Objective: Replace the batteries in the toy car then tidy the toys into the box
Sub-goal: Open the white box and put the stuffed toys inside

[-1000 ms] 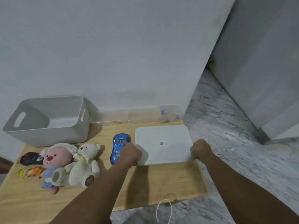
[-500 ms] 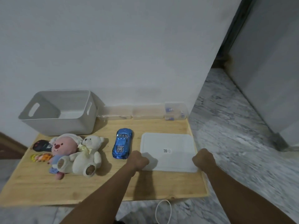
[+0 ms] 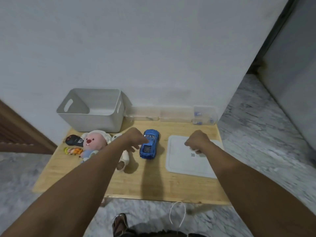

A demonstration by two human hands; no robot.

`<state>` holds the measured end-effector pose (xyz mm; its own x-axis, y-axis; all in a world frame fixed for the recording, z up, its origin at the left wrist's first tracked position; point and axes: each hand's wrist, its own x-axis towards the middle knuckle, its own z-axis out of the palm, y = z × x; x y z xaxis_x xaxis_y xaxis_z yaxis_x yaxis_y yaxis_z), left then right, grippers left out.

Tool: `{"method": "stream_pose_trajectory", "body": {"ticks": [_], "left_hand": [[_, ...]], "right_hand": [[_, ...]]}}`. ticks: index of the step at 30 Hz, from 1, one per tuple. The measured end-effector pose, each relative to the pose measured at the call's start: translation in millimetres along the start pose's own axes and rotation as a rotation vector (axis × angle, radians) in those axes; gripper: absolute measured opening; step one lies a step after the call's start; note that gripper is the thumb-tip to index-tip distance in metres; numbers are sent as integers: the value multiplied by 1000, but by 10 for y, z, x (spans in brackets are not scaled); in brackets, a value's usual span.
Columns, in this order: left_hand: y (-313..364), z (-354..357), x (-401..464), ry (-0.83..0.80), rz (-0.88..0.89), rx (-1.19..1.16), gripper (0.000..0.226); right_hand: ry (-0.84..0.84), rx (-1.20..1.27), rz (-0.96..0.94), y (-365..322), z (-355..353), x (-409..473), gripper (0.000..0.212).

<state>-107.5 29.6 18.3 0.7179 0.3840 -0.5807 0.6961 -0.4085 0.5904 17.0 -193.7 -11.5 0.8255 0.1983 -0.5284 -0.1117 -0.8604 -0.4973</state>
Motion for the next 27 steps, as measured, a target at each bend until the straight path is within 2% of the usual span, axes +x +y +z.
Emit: {"method": "stream_pose_trajectory", "body": {"ticks": [4, 7, 9, 11, 15, 19, 23, 27], "left_hand": [[-266, -508, 43, 66, -13, 61, 27], [-558, -840, 123, 250, -5, 222, 23], [-761, -997, 170, 371, 2, 332, 26], [-983, -1098, 198, 419, -18, 393, 32], [-1429, -1235, 317, 360, -93, 394, 43], [-1657, -1239, 371, 210, -6, 375, 52], [-1790, -1186, 367, 205, 26, 302, 54], [-1904, -1166, 443, 198, 54, 251, 61]], "right_hand": [[-96, -9, -83, -537, 260, -76, 21], [-186, 3, -151, -954, 552, -146, 10], [-221, 10, -180, -1211, 780, -193, 19], [-255, -10, -200, -1450, 1031, -268, 26], [-252, -92, -202, -1800, 1561, -396, 38], [-129, -352, -235, -1988, 1994, -425, 60], [-12, -433, -185, -2031, 2231, -404, 51], [40, -417, -143, -1974, 2338, -355, 61]]}}
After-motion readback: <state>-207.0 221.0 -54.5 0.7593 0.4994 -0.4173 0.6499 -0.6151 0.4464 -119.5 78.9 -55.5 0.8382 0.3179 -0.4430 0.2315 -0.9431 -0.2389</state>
